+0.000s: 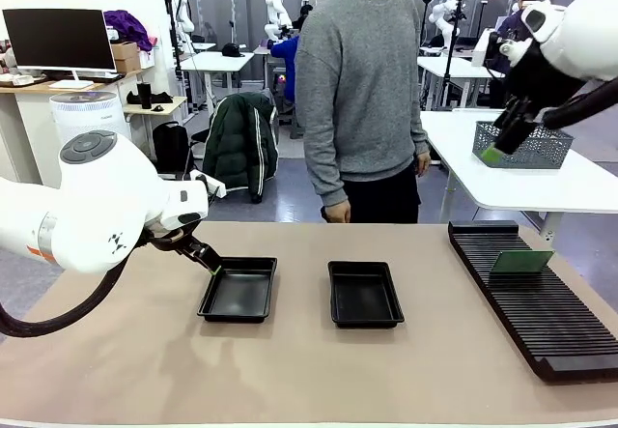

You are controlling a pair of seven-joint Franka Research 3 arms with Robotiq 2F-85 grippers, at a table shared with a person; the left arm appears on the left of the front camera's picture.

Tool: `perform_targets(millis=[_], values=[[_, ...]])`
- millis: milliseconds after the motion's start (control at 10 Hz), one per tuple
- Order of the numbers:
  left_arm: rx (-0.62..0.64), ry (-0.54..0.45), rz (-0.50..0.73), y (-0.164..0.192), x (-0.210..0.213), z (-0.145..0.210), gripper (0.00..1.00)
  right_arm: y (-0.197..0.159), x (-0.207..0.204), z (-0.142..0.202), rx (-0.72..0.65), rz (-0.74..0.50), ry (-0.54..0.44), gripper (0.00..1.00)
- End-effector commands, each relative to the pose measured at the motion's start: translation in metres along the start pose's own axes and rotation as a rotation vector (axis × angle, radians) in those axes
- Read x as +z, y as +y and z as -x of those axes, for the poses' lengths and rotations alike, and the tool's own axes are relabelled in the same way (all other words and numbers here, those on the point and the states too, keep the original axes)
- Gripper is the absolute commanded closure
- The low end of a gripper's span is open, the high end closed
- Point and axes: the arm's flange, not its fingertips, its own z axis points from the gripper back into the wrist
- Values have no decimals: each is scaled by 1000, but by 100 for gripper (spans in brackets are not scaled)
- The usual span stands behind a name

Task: Inspect and transfer BCBs to ESD trays.
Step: Pick up the Blank PCB from the PCB Rack and place it in the left ESD tray.

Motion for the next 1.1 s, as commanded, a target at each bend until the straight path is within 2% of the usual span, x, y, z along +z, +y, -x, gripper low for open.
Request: perform_targets(millis=[0,300,600,1000], values=[[1,0,0,0,0,0,0,-17,13,9,189,-69,22,0],[1,0,0,0,0,0,0,-38,38,26,326,-175,40,0],[1,0,0,0,0,0,0,-48,55,37,456,-199,107,0],[1,0,0,0,0,0,0,-56,65,46,489,-154,220,0]])
